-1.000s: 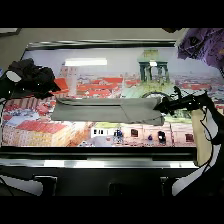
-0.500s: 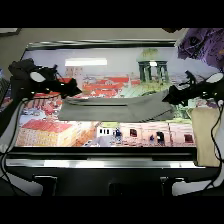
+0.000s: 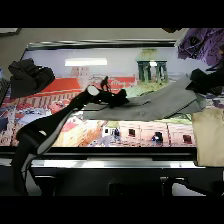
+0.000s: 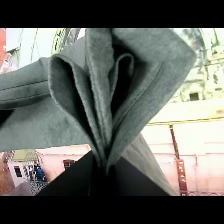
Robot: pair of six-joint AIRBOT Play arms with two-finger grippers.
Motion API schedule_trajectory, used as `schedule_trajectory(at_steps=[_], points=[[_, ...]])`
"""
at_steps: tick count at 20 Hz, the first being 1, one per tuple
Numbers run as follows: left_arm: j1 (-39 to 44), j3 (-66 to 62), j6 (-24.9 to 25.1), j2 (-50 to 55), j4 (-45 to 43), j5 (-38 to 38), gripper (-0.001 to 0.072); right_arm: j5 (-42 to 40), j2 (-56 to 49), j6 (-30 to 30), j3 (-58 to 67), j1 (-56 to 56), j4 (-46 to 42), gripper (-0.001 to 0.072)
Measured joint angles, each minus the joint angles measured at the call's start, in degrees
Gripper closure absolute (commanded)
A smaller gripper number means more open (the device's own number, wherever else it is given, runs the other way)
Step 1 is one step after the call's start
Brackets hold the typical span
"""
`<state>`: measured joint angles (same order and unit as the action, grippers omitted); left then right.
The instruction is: Fold the clothes and pants, and hang the long-sleeved shirts on hangers.
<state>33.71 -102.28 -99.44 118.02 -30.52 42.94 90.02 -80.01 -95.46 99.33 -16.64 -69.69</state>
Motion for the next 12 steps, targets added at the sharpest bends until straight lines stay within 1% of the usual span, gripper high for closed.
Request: schedule_trajectory(at_steps=[4, 6, 9, 12], points=[[6.45, -10.62, -6.95, 8.63, 2.08, -3.87, 0.0693, 3.34, 0.44, -1.84, 3.93, 0.00, -1.55, 0.0675], [8.92, -13.70, -9.88, 11.72, 3.82, -6.12, 0.0694, 4.59, 0.52, -2.45, 5.09, 0.02, -1.92, 0.0675], [12.00, -15.80, -12.13, 14.62, 6.64, -8.66, 0.0693, 5.57, 0.57, -3.45, 6.80, 0.00, -2.16, 0.0675], [14.12, -16.61, -13.05, 16.00, 8.11, -9.64, 0.0694, 6.03, 0.57, -4.72, 8.11, 0.02, -2.25, 0.0675]])
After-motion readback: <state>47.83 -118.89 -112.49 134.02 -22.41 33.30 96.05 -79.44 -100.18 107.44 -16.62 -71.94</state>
